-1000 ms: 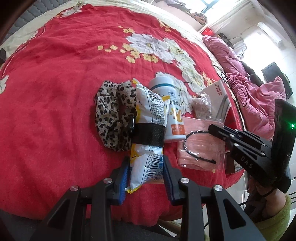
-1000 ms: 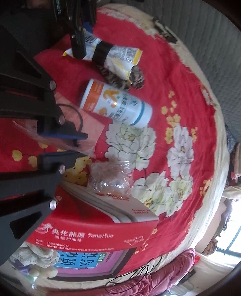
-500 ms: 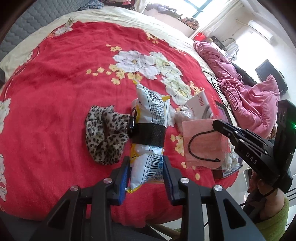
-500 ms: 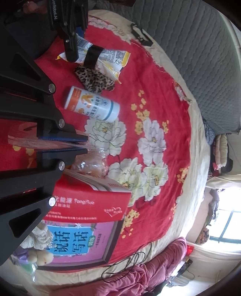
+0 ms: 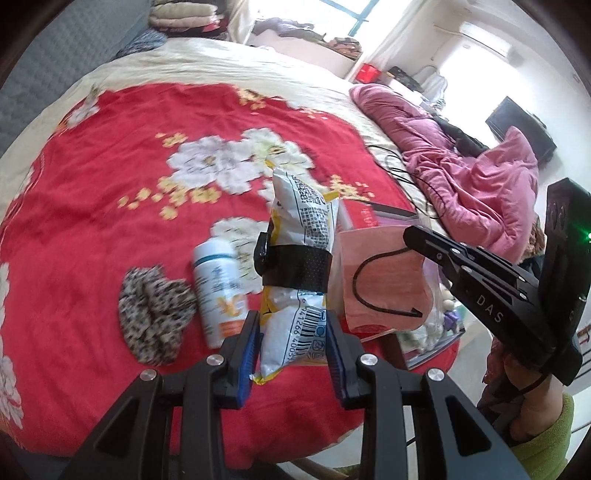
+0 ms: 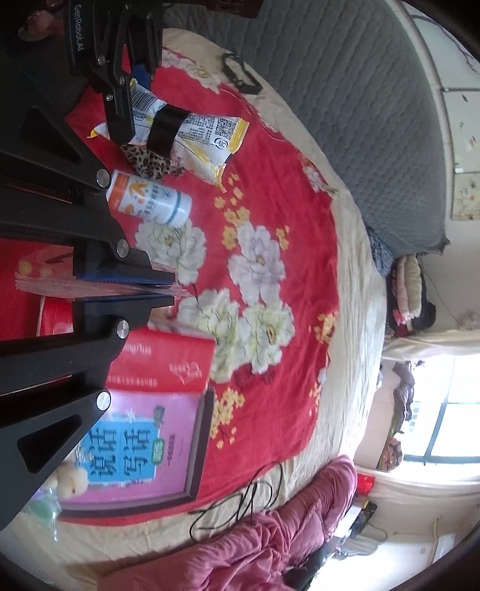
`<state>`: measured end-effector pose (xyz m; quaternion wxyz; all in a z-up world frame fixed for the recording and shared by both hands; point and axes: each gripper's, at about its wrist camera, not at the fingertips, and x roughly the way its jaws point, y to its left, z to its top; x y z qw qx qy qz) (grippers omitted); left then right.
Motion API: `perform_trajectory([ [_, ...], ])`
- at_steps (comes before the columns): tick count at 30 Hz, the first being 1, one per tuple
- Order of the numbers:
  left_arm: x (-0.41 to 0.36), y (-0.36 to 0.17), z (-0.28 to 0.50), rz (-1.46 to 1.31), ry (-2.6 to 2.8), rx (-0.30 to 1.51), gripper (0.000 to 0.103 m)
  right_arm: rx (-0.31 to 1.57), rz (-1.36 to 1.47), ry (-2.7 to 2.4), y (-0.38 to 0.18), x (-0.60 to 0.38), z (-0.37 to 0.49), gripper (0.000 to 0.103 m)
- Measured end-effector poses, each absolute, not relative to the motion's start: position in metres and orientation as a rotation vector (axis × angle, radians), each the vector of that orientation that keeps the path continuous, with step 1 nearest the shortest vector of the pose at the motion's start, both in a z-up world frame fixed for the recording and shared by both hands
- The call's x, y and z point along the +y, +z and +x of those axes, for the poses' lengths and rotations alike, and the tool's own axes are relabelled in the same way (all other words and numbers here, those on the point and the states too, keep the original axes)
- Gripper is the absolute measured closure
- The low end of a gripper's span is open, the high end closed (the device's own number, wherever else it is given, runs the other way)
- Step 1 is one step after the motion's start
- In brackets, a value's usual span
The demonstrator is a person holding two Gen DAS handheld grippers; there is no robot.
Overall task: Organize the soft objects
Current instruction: 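Carry the snack packet with the left tool while the right tool carries the mask bag to the tray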
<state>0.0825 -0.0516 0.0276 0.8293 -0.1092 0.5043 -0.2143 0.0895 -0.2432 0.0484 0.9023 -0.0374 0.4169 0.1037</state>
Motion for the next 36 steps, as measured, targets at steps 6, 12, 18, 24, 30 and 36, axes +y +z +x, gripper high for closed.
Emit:
perform_trajectory([
  [6,-0.098,0.039,0.087,-0.193,-0.509,1.056,0.069,0.838,-0.044,0.157,0.062,-0.288,0.082,0.099],
  [12,-0.149,0.042,0.086,-0.152,-0.566,1.059,0.069,0.832,-0.011,0.096,0.067,-0.337,0.07,0.099],
  [18,-0.195,0.036,0.082,-0.101,-0.614,1.078,0.069,0.833,0.028,0.042,0.064,-0.38,0.06,0.099],
  [24,-0.237,0.027,0.078,-0.044,-0.649,1.096,0.069,0.837,0.069,-0.005,0.058,-0.418,0.052,0.099],
  [30,-0.266,0.013,0.075,-0.001,-0.67,1.119,0.069,0.847,0.105,-0.034,0.047,-0.444,0.048,0.099],
  [36,-0.285,0.003,0.076,0.019,-0.68,1.137,0.069,0.857,0.133,-0.05,0.037,-0.462,0.044,0.099],
])
